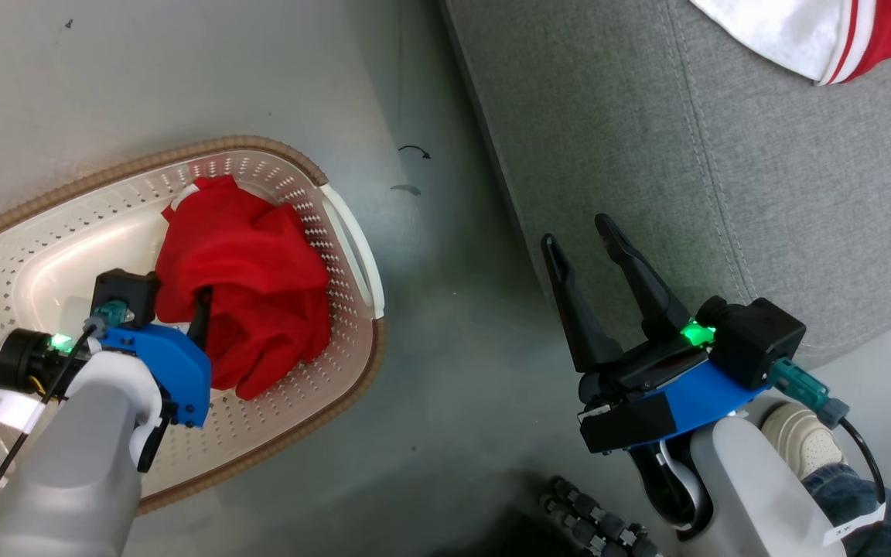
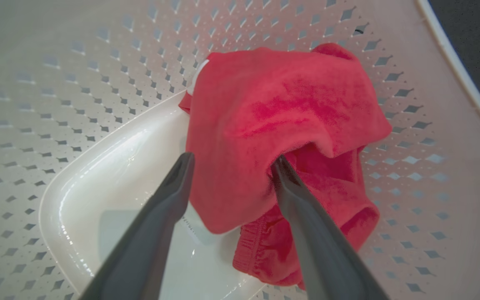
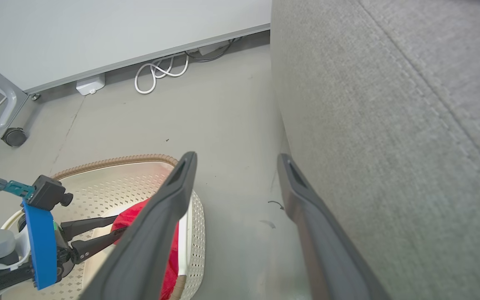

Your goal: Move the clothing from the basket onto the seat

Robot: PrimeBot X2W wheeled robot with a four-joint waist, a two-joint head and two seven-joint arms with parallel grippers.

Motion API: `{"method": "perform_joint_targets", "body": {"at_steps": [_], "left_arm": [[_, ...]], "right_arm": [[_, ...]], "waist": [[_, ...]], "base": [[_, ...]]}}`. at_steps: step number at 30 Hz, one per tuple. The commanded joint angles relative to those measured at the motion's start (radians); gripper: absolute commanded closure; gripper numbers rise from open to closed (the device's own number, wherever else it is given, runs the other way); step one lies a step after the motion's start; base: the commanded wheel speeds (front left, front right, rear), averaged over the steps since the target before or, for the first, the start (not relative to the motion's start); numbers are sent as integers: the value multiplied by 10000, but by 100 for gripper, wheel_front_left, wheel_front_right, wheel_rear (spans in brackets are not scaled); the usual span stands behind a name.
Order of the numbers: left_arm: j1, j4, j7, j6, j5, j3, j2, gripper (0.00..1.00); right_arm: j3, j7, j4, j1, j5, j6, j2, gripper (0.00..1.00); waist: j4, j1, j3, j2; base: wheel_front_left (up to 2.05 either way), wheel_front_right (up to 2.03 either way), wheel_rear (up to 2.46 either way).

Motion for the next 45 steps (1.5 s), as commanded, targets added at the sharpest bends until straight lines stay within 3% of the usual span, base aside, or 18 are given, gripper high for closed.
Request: {"method": "perform_joint_targets", "body": {"at_steps": [1,6,7,8,30,37,45], "left_arm": [[-295,205,93,101,68,-63,-29,0],[-650,587,174,104,89,-160,-207,0],[-706,704,231,102,86,-187,-247,20],[-760,816,336,78,44,-211,-312,100],[-1043,1593,-375,-93,-737,-335,-709,100],[-424,1474,-683,-96,-1244,-527,-1390,100],[518,505,-900,-97,-1995,-1418,-1722,100]], "right_arm": [[-51,-60,-14,-5,55,5,12,0],[-128,-61,-72,156,-8,5,13,0],[-142,-61,-91,177,-14,5,13,0],[-149,-62,-111,192,-20,5,13,0],[159,-65,11,-232,-101,5,11,0],[101,-52,357,-277,-479,5,10,0],[-63,363,617,60,-887,5,5,0]], "waist": [[32,-1,49,0],[80,-1,121,0],[89,-1,132,0],[96,-1,137,0],[236,-1,-241,0],[791,-1,-1449,0],[1607,-1,-3262,0]], "base": [[0,0,0],[0,0,0],[0,0,0],[0,0,0],[0,0,0],[0,0,0],[0,0,0]]}}
